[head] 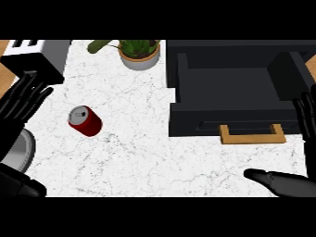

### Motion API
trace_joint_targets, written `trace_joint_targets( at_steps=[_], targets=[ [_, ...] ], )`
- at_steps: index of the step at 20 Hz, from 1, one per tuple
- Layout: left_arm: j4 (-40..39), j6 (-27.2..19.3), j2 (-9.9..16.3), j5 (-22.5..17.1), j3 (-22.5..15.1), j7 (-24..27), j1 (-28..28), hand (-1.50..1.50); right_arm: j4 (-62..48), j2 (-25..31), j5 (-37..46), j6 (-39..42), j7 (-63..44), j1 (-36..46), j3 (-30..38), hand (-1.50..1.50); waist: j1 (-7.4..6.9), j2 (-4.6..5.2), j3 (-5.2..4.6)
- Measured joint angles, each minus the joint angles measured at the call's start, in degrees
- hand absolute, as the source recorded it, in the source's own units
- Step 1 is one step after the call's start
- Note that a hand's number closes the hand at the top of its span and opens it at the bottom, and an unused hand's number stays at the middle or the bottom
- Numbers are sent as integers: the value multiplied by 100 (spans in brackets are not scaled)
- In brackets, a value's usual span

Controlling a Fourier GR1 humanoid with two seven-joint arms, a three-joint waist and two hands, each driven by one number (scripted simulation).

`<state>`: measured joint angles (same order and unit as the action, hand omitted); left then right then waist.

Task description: Pick up the can, place it into the drawer and close the drawer

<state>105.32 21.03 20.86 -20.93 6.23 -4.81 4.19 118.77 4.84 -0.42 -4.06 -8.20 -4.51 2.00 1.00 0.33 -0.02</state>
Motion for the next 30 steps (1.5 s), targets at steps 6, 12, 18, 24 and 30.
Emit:
trace_joint_targets(
  at_steps=[6, 12, 18, 24, 30],
  targets=[
    [-458, 723, 617, -843, 567, -507, 169, -150, 120, 82, -301, 164, 32, -530, 436, -150, -53, -29, 3],
    [-389, 1097, 899, -1434, 1007, -904, 63, -150, 347, 226, -895, 671, 196, -1154, 1018, -150, -70, -40, 4],
    [-298, 1054, 993, -2020, 1303, -1412, -31, -150, 441, 325, -1414, 1152, 340, -1518, 1550, -150, -71, -42, 4],
    [-498, 899, 978, -2632, 1377, -1935, 16, -150, 281, 333, -1534, 1436, 498, -1612, 1792, -150, -87, -75, 34],
    [-625, 775, 923, -2744, 1380, -2246, 82, -150, 394, 351, -1766, 1642, 437, -1754, 2025, -150, -92, -120, 68]
  ],
)
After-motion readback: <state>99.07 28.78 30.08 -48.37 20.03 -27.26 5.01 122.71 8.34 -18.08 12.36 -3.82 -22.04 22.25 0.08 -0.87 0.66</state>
